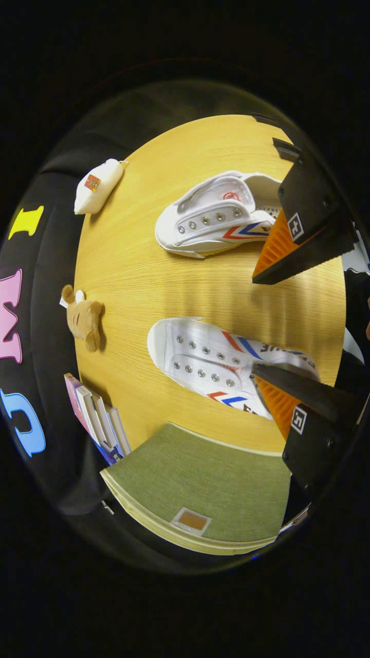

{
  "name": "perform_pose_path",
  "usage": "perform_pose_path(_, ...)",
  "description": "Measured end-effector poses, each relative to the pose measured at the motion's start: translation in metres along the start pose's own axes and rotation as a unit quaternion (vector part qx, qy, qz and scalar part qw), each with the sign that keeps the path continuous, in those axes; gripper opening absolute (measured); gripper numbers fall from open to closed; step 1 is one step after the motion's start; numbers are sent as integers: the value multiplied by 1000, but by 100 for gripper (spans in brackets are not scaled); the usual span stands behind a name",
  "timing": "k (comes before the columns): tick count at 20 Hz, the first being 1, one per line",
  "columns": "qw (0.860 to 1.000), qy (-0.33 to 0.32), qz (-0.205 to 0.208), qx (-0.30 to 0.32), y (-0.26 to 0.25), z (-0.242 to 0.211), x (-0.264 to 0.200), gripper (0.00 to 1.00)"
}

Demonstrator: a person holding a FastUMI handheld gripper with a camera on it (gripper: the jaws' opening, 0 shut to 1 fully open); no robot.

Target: Open the storage box then place both shoes into the box .Put the left shoe in first, then the right shoe, with the right side of both shoes facing outward in a uniform manner.

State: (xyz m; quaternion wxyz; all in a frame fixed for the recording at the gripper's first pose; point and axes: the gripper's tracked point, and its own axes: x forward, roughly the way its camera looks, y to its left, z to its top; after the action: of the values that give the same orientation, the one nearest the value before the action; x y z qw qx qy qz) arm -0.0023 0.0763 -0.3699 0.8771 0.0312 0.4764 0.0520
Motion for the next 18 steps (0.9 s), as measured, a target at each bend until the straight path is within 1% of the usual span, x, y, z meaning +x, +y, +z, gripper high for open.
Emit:
perform_pose_path(2,1000,-6,0,10,4,8,10,98)
perform_pose_path(3,1000,3,7,4,5,3,12,96)
perform_pose_path(4,1000,-2,25,7,15,5,13,94)
perform_pose_path(7,999,-4,44,26,25,3,14,52)
perform_pose_path(9,998,0,47,37,27,4,15,34)
perform_pose_path(11,998,4,52,42,27,4,14,25)
perform_pose_path(12,997,0,55,57,25,5,13,23)
perform_pose_path(13,995,-1,58,78,25,5,13,10)
perform_pose_path(15,993,-4,60,100,26,6,12,6)
perform_pose_path(18,996,-23,55,69,30,13,3,5)
